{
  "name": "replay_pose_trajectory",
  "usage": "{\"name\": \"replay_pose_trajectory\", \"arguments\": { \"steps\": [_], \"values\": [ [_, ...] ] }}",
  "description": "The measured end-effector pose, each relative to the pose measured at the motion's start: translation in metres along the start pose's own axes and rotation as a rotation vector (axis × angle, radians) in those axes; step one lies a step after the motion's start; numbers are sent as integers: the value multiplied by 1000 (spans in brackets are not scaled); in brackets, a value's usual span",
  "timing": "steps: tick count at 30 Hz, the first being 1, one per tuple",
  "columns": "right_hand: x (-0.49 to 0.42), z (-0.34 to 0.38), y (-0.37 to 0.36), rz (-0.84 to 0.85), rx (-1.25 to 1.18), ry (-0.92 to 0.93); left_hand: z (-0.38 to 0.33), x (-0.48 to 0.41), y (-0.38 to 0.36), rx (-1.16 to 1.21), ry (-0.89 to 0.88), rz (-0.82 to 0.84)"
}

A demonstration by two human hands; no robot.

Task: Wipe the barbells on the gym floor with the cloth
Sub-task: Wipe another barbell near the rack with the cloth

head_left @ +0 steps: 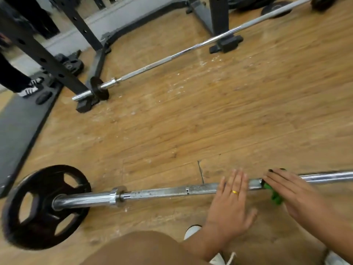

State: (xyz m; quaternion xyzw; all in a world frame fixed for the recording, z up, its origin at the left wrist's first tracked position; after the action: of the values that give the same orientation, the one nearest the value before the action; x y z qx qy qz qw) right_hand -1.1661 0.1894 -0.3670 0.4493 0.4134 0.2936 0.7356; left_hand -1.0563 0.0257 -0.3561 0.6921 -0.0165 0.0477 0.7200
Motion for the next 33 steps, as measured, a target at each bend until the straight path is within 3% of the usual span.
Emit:
{"name": "replay_pose_trajectory", "arguments": {
  "steps": [4, 8, 13, 20, 24, 27, 33],
  "values": [
    [-2, -12, -6, 55, -25, -9, -1, 2, 2, 32, -37, 6],
    [-3, -5, 5, -2, -10, -58, -1, -2, 0, 15, -42, -10],
    [-17, -2, 4, 15, 28, 86, 4, -9, 3, 33, -32, 31],
    [-26, 5, 5, -17, 64, 89, 10, -23, 10, 37, -10, 44],
    [-33, -28, 5, -38, 18, -49, 15, -32, 13, 58, -8, 37],
    [-37, -23, 5, -120, 65, -43, 18, -40, 14, 42, 3, 29],
    [-50, -48, 1, 58, 119, 67, 28, -58, 15, 72, -28, 23]
  ]
}}
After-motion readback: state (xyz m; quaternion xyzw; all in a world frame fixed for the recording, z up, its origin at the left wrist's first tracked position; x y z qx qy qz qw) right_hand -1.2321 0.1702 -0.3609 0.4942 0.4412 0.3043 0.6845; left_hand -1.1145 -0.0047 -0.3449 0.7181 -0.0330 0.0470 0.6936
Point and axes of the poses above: each hand's wrist, its own x-axis away from the middle knuckle, its own y-axis out of the back of the hand, z = x × y, the point moved 4 cm from there along -x, towards the middle knuckle, and after that the axes turned 3 degrees about y, right-handed, at the moved point
